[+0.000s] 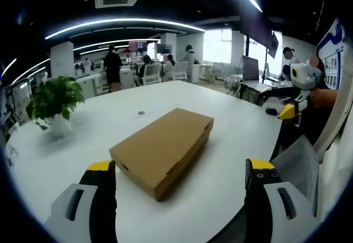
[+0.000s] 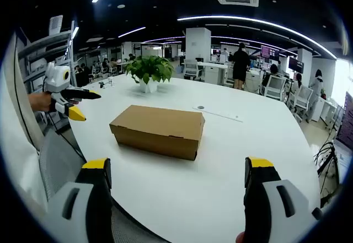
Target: Operate the shoe box by opening the lid, removing the specified soft item, and placing it in the target area until the item is outside and the box remains undamaged.
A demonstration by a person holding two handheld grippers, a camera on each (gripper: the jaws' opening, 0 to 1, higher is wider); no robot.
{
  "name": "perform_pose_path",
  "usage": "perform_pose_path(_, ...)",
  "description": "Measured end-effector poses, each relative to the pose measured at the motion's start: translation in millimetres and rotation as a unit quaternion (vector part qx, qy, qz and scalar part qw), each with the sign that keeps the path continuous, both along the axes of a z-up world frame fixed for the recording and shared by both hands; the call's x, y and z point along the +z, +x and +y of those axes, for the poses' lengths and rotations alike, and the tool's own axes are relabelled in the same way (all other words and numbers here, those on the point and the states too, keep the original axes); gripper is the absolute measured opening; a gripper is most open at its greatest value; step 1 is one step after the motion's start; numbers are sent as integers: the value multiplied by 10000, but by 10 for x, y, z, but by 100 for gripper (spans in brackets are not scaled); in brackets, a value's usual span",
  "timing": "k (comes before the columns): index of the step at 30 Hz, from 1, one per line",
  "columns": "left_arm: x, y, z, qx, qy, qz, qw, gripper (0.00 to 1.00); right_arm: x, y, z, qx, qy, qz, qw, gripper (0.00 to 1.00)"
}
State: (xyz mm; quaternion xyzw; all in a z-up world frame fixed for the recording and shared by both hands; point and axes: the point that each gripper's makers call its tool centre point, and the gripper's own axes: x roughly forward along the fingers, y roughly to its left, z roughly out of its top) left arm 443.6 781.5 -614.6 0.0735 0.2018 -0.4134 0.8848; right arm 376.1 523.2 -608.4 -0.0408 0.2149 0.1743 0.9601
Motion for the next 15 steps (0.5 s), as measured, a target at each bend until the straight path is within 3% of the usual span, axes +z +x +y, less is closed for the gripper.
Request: perform_pose_path(15,-5,-2,-18,-6,27,-2,10000,100,-10,-19,-22,-22,17,5,10000,96)
